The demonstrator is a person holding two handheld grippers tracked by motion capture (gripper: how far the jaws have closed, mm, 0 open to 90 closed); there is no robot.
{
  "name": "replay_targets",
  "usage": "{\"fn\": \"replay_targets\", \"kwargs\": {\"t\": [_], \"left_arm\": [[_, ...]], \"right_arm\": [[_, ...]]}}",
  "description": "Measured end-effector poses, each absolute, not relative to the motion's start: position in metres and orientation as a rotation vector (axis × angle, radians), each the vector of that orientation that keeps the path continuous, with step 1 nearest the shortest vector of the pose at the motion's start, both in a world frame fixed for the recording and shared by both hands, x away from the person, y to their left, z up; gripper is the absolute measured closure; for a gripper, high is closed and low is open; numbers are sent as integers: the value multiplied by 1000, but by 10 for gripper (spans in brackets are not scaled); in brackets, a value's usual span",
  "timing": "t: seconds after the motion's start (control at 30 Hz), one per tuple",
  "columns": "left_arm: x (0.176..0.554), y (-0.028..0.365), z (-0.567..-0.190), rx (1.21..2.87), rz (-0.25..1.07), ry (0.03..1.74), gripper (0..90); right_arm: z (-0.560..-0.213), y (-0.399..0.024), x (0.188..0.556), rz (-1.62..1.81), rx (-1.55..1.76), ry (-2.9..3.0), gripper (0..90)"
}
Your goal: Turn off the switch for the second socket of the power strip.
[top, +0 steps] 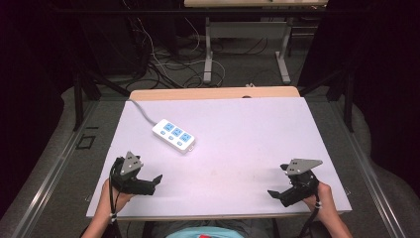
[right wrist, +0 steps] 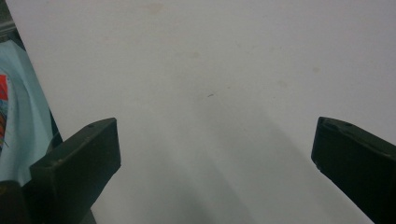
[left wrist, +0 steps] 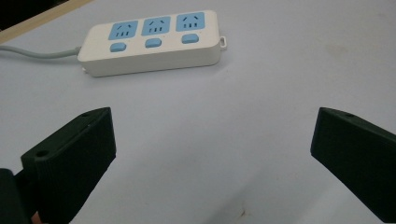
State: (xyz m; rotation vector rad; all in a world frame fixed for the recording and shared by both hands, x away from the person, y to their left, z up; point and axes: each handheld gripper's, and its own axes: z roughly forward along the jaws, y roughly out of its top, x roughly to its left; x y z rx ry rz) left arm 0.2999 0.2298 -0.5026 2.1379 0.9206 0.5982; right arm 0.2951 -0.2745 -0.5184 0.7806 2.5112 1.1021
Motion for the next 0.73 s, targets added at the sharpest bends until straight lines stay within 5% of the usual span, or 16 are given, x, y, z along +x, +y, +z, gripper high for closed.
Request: {"fn": "replay_targets", "kwargs": {"t": [0.73], "left_arm": [[279, 236, -514, 2134, 581, 901, 0]], "right_arm": [[-518, -276, 295, 1105, 774, 2510, 8]]}}
